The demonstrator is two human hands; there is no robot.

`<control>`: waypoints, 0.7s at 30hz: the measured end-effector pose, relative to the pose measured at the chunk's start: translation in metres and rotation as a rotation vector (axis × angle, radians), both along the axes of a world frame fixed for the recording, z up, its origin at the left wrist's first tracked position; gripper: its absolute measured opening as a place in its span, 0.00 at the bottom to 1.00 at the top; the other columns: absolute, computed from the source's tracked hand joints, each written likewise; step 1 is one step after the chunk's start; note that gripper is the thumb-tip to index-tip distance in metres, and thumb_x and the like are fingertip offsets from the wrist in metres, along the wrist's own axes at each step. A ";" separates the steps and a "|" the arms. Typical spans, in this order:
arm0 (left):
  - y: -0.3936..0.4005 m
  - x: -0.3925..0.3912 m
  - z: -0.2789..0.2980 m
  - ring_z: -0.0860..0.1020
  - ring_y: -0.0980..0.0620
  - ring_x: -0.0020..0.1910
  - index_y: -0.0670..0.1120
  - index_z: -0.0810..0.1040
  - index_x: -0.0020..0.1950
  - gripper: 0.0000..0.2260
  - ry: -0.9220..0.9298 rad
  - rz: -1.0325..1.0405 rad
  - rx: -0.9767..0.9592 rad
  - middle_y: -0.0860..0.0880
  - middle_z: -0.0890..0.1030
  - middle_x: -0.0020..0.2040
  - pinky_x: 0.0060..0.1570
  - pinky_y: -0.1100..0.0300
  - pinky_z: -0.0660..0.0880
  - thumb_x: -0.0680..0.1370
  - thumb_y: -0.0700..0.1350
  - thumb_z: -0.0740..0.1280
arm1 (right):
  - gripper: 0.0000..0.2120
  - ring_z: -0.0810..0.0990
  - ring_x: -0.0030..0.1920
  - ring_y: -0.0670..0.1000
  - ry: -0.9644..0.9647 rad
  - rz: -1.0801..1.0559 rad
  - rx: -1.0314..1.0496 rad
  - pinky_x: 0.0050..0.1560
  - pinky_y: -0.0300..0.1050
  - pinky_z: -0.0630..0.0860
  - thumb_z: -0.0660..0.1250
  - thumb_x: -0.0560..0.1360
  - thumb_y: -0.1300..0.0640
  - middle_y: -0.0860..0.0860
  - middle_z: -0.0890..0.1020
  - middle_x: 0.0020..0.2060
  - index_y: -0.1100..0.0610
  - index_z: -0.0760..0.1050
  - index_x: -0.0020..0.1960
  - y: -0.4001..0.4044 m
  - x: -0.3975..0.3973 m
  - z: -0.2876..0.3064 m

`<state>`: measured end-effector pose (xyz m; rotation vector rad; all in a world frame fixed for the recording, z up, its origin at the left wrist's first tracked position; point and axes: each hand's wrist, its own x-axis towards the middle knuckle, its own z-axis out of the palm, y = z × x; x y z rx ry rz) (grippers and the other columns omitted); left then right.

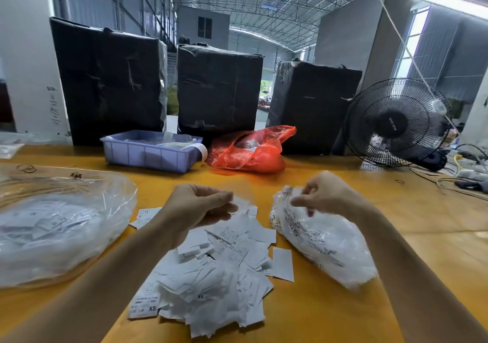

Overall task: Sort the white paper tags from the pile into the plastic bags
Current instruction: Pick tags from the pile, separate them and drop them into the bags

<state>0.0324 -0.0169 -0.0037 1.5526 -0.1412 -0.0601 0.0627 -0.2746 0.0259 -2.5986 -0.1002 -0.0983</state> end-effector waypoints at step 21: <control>0.021 0.012 -0.002 0.78 0.59 0.26 0.41 0.80 0.48 0.11 0.077 0.196 -0.130 0.48 0.84 0.34 0.26 0.68 0.71 0.70 0.45 0.74 | 0.20 0.78 0.55 0.54 -0.061 0.250 -0.179 0.50 0.43 0.72 0.74 0.70 0.51 0.56 0.81 0.55 0.61 0.79 0.57 0.125 0.011 -0.065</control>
